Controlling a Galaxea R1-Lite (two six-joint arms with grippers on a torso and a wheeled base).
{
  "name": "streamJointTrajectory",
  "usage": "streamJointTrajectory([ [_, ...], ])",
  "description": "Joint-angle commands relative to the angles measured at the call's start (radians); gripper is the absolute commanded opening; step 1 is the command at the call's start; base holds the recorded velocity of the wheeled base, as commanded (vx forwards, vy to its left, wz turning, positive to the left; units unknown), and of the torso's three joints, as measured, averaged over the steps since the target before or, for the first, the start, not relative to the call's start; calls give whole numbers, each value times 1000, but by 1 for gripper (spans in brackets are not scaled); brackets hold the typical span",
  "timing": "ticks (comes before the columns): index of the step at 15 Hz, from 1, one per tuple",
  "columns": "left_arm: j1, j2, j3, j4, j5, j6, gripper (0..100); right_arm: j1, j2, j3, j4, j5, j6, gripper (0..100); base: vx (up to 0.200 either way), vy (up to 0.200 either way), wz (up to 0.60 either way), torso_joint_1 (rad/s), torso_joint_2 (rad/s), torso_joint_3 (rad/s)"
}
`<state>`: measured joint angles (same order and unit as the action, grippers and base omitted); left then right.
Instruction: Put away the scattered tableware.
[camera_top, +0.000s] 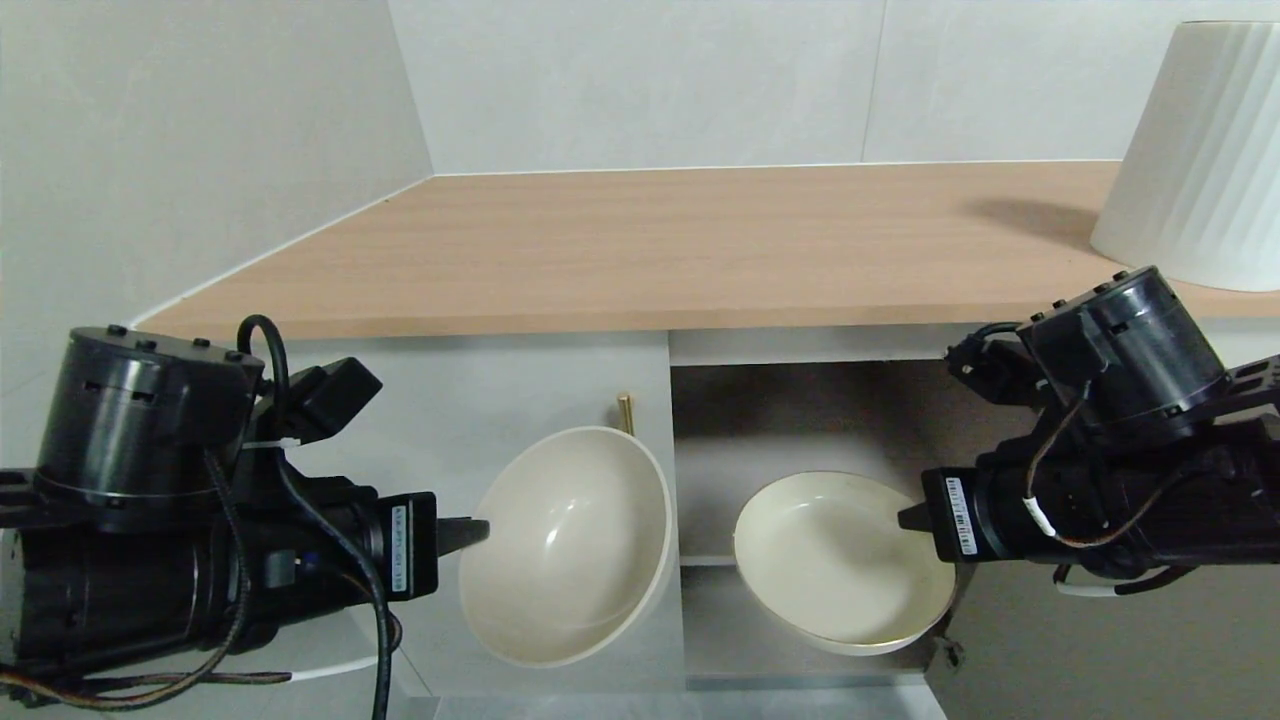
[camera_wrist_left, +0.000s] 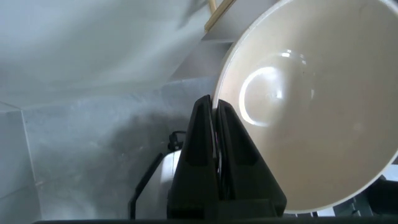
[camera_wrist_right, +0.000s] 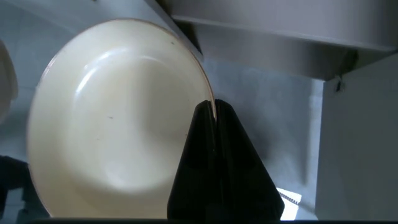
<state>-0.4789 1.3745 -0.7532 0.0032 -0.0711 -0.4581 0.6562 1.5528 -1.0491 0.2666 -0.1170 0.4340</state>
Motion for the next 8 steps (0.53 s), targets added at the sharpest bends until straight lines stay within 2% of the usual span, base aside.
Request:
streamJointTrajectory([
  [1,0,2,0,0,-1,-1,0,2,7,0,0,0,0,0,0,0,0,-32,119,36],
  [5,-1,3,0,0,-1,-1,0,0,33,-3,-3,0,0,0,0,0,0,-7,16,12],
  [8,-1,6,3,0,-1,-1,0,-23,159,11,-104,-4,0,0,0,0,0,0,0,0],
])
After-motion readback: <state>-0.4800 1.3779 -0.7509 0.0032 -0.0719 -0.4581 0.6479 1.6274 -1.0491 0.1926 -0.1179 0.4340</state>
